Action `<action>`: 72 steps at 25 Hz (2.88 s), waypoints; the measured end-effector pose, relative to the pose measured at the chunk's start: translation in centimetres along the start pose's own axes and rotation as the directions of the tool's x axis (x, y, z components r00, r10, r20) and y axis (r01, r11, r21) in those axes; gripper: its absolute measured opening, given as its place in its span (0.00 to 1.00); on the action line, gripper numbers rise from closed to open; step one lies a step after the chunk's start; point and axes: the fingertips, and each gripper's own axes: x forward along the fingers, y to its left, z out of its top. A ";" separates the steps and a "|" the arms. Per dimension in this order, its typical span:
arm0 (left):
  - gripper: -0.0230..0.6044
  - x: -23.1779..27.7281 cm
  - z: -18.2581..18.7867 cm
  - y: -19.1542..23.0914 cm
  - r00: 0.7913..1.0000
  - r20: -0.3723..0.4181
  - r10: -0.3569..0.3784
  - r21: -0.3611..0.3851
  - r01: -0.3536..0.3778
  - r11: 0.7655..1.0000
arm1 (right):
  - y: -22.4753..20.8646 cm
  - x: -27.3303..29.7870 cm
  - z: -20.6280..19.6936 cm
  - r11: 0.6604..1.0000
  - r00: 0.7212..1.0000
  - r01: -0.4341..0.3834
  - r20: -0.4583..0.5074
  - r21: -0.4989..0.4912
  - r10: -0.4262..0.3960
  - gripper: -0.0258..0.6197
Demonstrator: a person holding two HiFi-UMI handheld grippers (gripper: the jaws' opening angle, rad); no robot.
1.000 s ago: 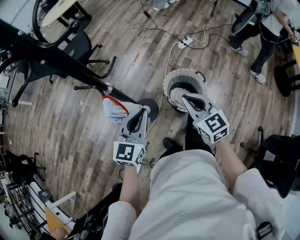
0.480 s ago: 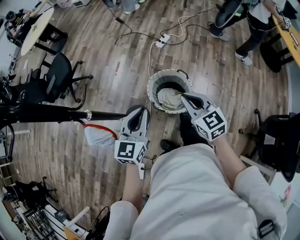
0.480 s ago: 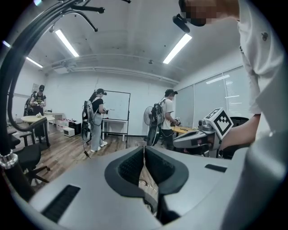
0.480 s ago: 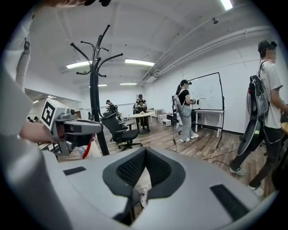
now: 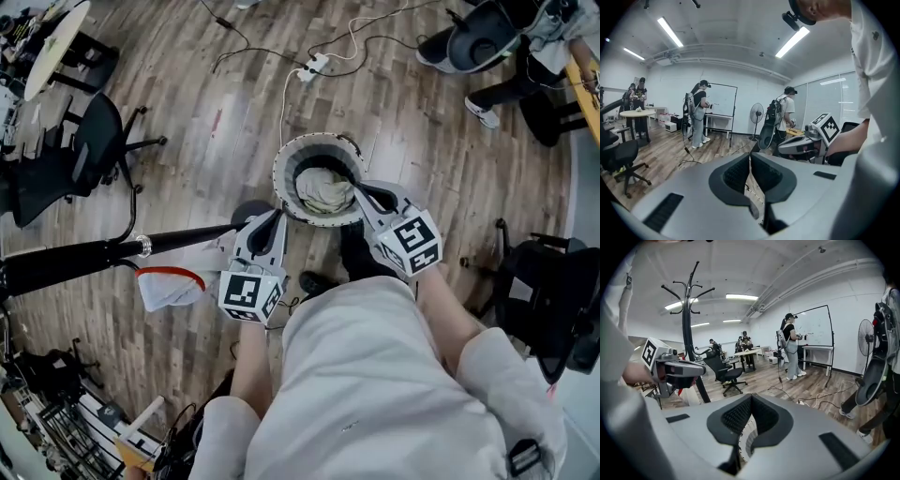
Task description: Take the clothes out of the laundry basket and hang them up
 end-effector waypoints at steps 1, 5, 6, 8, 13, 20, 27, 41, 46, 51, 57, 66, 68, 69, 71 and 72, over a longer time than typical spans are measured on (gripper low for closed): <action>0.08 0.5 -0.2 -0.1 1.000 -0.009 0.003 -0.004 -0.003 1.000 | -0.4 0.3 -0.4 1.000 1.000 -0.008 -0.013 -0.007 0.008 0.05; 0.08 2.5 -0.5 -0.7 0.999 -0.032 0.021 -0.027 -0.022 0.999 | -1.7 1.3 -1.5 0.999 0.997 -0.049 -0.060 -0.009 0.049 0.05; 0.08 3.0 -0.3 -0.8 0.999 -0.032 0.026 -0.038 -0.027 0.999 | -1.9 1.5 -1.7 0.998 0.996 -0.059 -0.068 -0.018 0.058 0.05; 0.08 4.1 -0.1 -1.2 0.999 -0.032 0.035 -0.053 -0.036 0.998 | -2.4 2.0 -2.0 0.996 0.993 -0.083 -0.082 -0.034 0.080 0.05; 0.08 6.7 -1.2 -2.1 0.995 -0.076 0.060 -0.070 -0.065 0.995 | -2.8 2.8 -4.1 0.986 0.975 -0.167 -0.153 -0.018 0.162 0.05; 0.08 8.8 -2.4 -1.7 0.989 -0.123 0.081 -0.088 -0.092 0.992 | -3.0 4.9 -6.4 0.969 0.945 -0.245 -0.230 -0.021 0.234 0.05; 0.08 9.8 -5.4 -0.9 0.980 -0.185 0.076 -0.088 -0.094 0.992 | -2.7 6.5 -10.6 0.964 0.918 -0.266 -0.298 0.023 0.260 0.07; 0.08 16.1 -17.2 1.0 0.942 -0.334 -0.025 -0.097 -0.008 0.995 | -3.7 11.3 -20.9 0.971 0.853 -0.218 -0.464 0.097 0.238 0.17; 0.08 17.2 -21.5 1.9 0.933 -0.357 -0.048 -0.125 0.003 0.992 | -4.2 13.7 -25.0 0.975 0.834 -0.200 -0.504 0.102 0.223 0.23; 0.08 18.3 -25.3 4.0 0.924 -0.379 -0.038 -0.142 -0.017 0.990 | -4.2 16.3 -29.6 0.974 0.800 -0.199 -0.556 0.111 0.227 0.29; 0.08 20.4 -28.7 5.6 0.918 -0.394 -0.040 -0.147 -0.020 0.989 | -4.4 18.9 -33.6 0.973 0.773 -0.204 -0.592 0.107 0.227 0.32; 0.08 22.1 -33.2 7.3 0.897 -0.439 -0.045 -0.141 -0.019 0.990 | -5.7 22.8 -39.8 0.976 0.720 -0.196 -0.662 0.093 0.208 0.37; 0.08 22.2 -34.3 7.8 0.889 -0.454 -0.052 -0.137 -0.012 0.991 | -5.8 24.1 -41.1 0.980 0.716 -0.172 -0.670 0.104 0.197 0.37; 0.08 22.3 -34.8 7.9 0.885 -0.462 -0.062 -0.139 -0.004 0.990 | -5.8 24.5 -41.7 0.981 0.712 -0.159 -0.675 0.113 0.193 0.37; 0.08 22.8 -35.5 8.3 0.878 -0.472 -0.073 -0.142 0.007 0.990 | -5.9 25.5 -43.0 0.982 0.702 -0.152 -0.687 0.114 0.188 0.38; 0.08 23.1 -35.8 8.5 0.877 -0.475 -0.074 -0.139 0.009 0.990 | -6.0 26.1 -43.7 0.982 0.694 -0.155 -0.696 0.103 0.183 0.39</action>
